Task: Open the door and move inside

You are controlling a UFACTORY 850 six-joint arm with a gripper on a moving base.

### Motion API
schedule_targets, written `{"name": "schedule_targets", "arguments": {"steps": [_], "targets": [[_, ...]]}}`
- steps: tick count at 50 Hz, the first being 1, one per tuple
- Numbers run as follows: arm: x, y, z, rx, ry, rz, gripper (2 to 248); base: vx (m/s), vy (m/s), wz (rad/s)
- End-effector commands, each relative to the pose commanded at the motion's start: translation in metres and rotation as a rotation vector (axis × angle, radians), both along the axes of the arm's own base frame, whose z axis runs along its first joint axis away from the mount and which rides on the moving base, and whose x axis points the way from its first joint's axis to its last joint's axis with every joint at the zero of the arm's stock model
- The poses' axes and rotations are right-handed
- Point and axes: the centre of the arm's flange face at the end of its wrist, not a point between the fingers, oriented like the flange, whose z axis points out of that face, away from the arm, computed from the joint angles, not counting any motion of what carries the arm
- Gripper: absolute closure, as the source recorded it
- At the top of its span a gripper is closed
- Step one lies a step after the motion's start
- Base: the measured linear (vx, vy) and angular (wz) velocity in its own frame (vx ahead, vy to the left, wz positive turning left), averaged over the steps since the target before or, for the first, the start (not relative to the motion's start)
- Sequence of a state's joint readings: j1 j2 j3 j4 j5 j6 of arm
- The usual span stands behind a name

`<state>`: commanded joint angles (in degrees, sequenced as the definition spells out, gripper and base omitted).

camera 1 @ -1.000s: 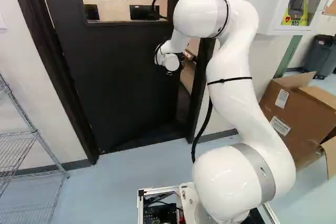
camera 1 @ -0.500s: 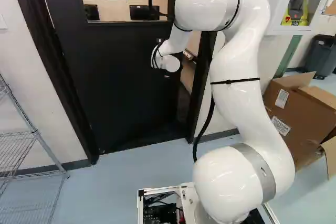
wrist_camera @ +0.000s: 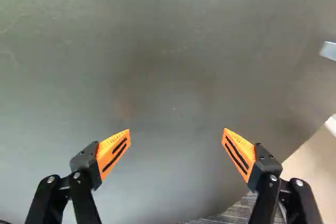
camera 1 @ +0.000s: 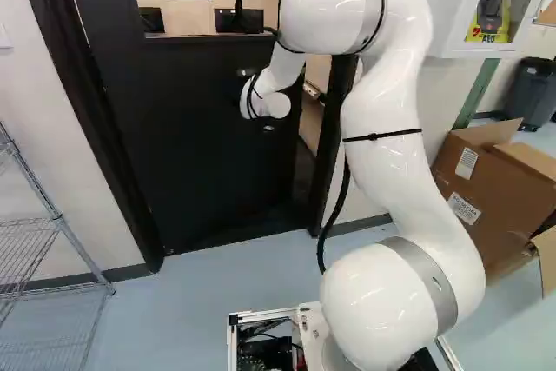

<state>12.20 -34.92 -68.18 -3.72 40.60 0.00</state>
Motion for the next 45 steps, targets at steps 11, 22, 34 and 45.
{"name": "schedule_targets", "arguments": {"steps": [11,22,34,45], "targets": [[0.019,0.015,-0.004,0.001,-0.017,0.020,3,0.000,0.000,0.000],[0.038,0.031,-0.008,0.006,-0.037,0.035,3,0.000,0.000,0.000],[0.059,0.048,-0.014,0.012,-0.061,0.050,3,0.000,0.000,0.000],[0.068,0.058,-0.016,0.015,-0.073,0.060,3,0.000,0.000,0.000]]}}
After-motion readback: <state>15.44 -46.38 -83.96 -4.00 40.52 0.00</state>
